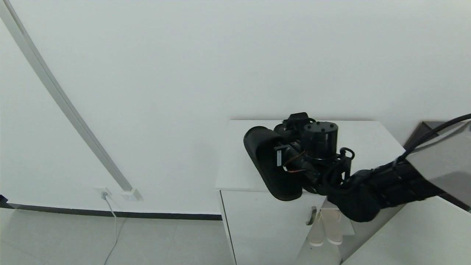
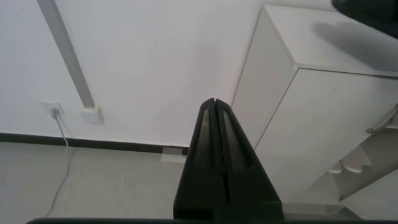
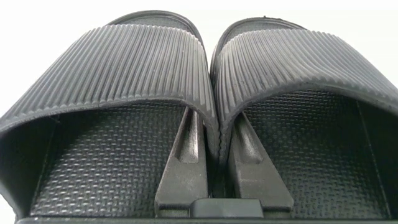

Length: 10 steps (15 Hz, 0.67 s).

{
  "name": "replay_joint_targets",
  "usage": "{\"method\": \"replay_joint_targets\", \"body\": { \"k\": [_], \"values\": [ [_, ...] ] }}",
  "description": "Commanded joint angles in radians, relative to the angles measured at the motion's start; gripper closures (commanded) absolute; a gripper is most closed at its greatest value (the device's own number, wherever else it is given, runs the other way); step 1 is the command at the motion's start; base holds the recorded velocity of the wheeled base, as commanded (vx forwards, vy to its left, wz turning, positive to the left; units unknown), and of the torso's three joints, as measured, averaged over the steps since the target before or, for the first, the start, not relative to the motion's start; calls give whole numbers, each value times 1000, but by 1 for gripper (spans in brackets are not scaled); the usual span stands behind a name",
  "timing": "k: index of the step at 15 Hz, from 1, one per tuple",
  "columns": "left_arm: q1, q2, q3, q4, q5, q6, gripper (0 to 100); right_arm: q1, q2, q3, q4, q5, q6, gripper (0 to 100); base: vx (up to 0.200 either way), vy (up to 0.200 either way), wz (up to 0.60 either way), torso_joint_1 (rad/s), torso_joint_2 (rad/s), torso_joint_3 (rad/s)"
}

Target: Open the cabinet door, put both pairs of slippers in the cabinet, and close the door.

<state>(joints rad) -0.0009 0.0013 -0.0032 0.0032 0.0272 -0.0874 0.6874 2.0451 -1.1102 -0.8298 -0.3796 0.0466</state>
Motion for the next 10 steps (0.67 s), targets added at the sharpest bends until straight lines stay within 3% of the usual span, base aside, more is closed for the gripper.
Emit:
{"method": "replay_joint_targets", "body": {
  "k": [1, 5, 10],
  "values": [
    [-1, 0, 0, 0, 0, -2, 100, 3, -253, 221, -19, 99, -1, 100, 0, 0, 0, 0, 0, 0],
    [1, 0, 0, 0, 0, -3, 100, 73, -459, 431, -12, 171, -1, 100, 0, 0, 0, 0, 0, 0],
    [-1, 0, 0, 0, 0, -6, 100, 119, -464, 477, -6, 163, -11, 100, 0, 0, 0, 0, 0, 0]
  ]
}}
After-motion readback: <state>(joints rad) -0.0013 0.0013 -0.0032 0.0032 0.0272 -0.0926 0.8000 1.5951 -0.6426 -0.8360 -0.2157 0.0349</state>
